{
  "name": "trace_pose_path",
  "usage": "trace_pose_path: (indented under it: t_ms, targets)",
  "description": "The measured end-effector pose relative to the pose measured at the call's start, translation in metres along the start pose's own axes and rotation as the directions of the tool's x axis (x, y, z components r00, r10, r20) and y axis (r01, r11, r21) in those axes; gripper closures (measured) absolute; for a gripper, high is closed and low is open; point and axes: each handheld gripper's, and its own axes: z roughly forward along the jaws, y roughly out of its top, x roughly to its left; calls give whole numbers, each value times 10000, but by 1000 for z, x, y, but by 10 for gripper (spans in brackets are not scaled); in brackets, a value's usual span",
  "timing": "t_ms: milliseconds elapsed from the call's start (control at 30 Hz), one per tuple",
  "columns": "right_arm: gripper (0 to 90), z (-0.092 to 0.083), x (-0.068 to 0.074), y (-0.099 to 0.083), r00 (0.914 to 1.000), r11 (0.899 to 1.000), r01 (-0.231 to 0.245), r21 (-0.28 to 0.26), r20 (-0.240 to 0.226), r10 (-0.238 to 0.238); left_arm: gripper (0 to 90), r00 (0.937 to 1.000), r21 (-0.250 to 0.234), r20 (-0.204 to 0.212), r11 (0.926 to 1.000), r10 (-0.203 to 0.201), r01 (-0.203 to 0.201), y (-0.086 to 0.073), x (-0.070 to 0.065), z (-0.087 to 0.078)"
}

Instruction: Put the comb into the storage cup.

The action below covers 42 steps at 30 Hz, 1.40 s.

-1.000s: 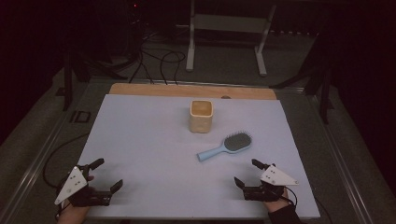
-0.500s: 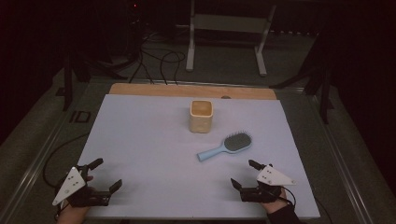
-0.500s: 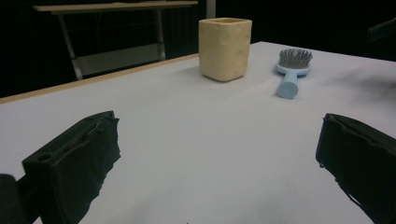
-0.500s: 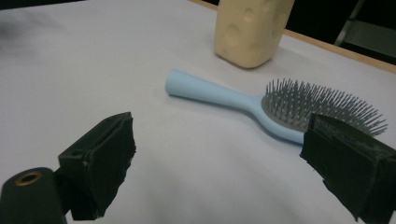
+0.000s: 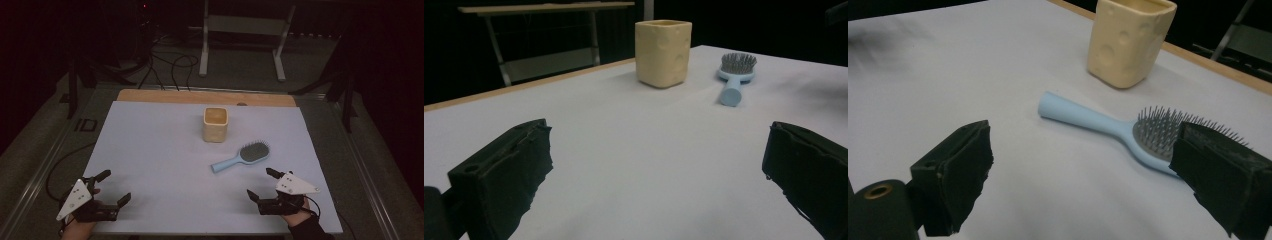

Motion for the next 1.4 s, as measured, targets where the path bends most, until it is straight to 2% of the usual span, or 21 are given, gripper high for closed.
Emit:
trace_pose_path:
  t_ms: [267,300,500,900,1400]
  targets:
    - [88,-1,-5,18,9997,9998,217,-48,-67,-217,0,10000,32,28,10000,-24,24,0,0,1]
    - [89,0,-7,25,9996,9998,196,-104,-208,-198,0,10000,49,45,10000,-50,49,-1,0,1]
    - [89,5,-7,42,9980,9983,569,-139,-266,-573,0,10000,51,54,10000,-35,34,0,0,1]
    - [89,29,-4,72,9923,9940,1061,-274,-608,-1076,0,10000,70,68,10000,-7,7,0,0,1]
    - [93,63,-11,92,9894,9948,995,-211,-1039,-1012,0,10000,-22,32,10000,36,-36,0,0,1]
